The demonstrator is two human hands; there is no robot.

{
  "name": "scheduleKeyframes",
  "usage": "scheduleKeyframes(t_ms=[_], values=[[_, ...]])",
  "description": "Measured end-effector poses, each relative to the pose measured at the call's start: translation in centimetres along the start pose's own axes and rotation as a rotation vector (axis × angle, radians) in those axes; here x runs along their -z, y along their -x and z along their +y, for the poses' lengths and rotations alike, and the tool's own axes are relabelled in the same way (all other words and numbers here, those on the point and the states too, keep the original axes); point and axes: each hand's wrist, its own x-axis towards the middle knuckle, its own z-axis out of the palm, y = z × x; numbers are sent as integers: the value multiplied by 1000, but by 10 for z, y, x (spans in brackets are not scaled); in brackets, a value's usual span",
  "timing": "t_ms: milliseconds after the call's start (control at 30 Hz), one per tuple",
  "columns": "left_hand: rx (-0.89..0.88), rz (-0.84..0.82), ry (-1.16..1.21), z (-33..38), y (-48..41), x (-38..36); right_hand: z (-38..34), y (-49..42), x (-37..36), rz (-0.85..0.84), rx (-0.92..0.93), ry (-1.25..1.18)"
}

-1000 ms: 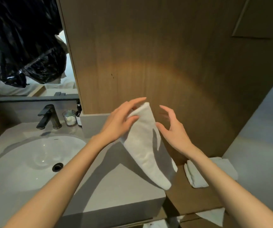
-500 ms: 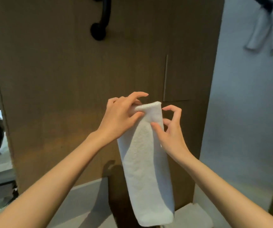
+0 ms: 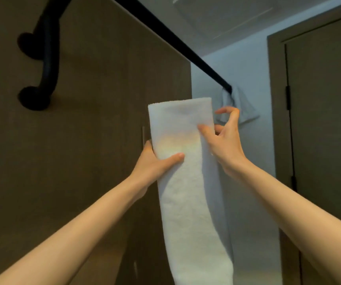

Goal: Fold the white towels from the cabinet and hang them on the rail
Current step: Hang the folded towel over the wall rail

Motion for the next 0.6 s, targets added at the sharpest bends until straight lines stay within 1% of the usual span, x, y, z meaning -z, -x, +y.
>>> scheduleKeyframes(t_ms=[100,200,267,333,433,500,567,600], values=[[-9,-153,15,0,-16,-24,-1,-27,19,95,-9,9],[13,-201,26,2,-32,-46,4,-54,39,179,-32,6],[20,-232,30,4,-46,-61,12,-74,52,232,-79,31],[-3,-210,47,7,-60,-79,22,-91,64,269,-99,54],[-51,-116,61,14,-84,-111,40,-112,84,283,-66,63],[-66,-58,62,18,-100,-134,53,-125,98,318,-38,100],[-62,-22,120,21,-120,-158,70,-141,112,345,13,161],[-61,-4,158,23,-130,-170,80,-149,120,331,39,170]])
